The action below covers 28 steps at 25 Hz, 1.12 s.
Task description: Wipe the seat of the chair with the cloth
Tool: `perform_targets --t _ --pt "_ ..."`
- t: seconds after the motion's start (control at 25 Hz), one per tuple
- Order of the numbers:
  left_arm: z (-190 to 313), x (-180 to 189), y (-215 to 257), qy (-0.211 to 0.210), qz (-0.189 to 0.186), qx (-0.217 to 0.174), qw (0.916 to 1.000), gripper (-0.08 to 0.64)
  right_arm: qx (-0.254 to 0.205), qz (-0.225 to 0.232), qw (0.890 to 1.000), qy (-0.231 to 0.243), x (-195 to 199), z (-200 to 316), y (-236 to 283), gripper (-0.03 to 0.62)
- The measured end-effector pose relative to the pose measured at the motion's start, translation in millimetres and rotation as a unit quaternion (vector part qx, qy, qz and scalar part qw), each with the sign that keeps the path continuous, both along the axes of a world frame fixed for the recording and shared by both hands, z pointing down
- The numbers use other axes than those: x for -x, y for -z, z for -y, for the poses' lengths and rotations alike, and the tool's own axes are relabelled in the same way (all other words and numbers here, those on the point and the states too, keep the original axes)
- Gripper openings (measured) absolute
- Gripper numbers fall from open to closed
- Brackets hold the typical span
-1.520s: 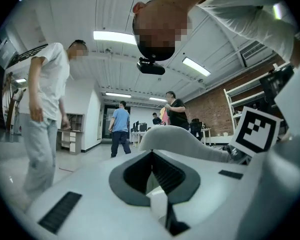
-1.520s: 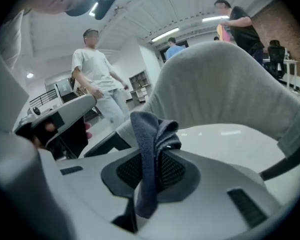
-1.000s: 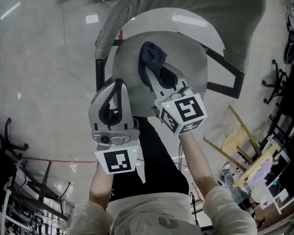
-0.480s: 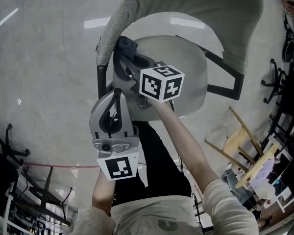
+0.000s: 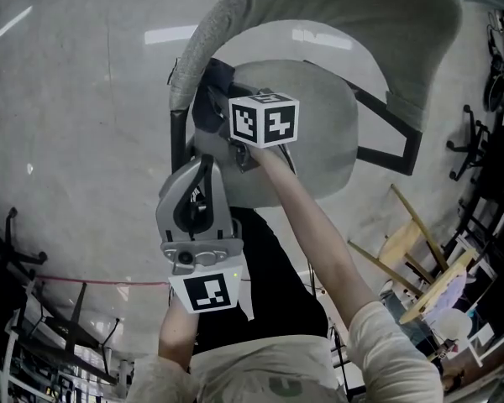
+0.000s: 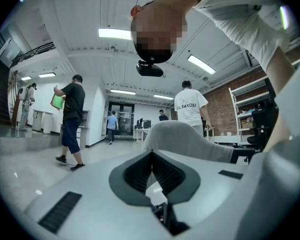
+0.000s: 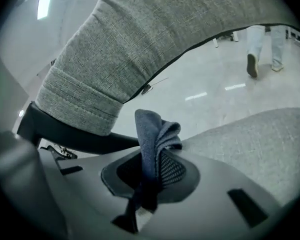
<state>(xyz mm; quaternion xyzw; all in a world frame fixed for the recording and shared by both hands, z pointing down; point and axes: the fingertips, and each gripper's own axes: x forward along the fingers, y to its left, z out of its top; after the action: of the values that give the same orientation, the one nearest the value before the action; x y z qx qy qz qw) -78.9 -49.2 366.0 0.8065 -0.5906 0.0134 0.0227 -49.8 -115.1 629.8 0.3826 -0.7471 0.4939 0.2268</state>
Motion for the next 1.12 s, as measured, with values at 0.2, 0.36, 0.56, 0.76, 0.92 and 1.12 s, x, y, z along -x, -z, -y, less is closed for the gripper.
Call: perform_targets --t 0.2,0.36,0.56,0.76,0.92,1.12 --pt "1.0 -3.7 0.1 -0.001 0.002 0.003 1.0000 0.015 0.007 -0.032 0.999 0.015 -14.8 -1.9 -8.2 0.058" --pt "2.6 -11.7 2.7 -0.008 -0.001 0.006 1.0000 0.015 0.005 -0.048 0.999 0.017 -33.1 -0.4 -7.2 0.058" --pt "6.5 -21.5 2.7 -0.013 -0.008 0.010 0.9998 0.015 -0.002 -0.078 0.997 0.021 -63.0 1.3 -6.2 0.058" --pt "7.1 -29.8 2.7 -0.019 -0.007 0.016 0.9997 0.015 -0.016 -0.134 0.990 0.029 -106.4 2.5 -4.4 0.058" --pt "7.1 -40.8 -0.5 -0.032 0.010 0.014 0.9994 0.015 -0.030 -0.179 0.983 0.034 -144.4 5.2 -5.3 0.058" --pt "11.4 -58.2 -7.3 -0.048 0.013 0.017 0.9986 0.015 -0.037 -0.234 0.971 0.030 -204.3 9.6 -7.5 0.058"
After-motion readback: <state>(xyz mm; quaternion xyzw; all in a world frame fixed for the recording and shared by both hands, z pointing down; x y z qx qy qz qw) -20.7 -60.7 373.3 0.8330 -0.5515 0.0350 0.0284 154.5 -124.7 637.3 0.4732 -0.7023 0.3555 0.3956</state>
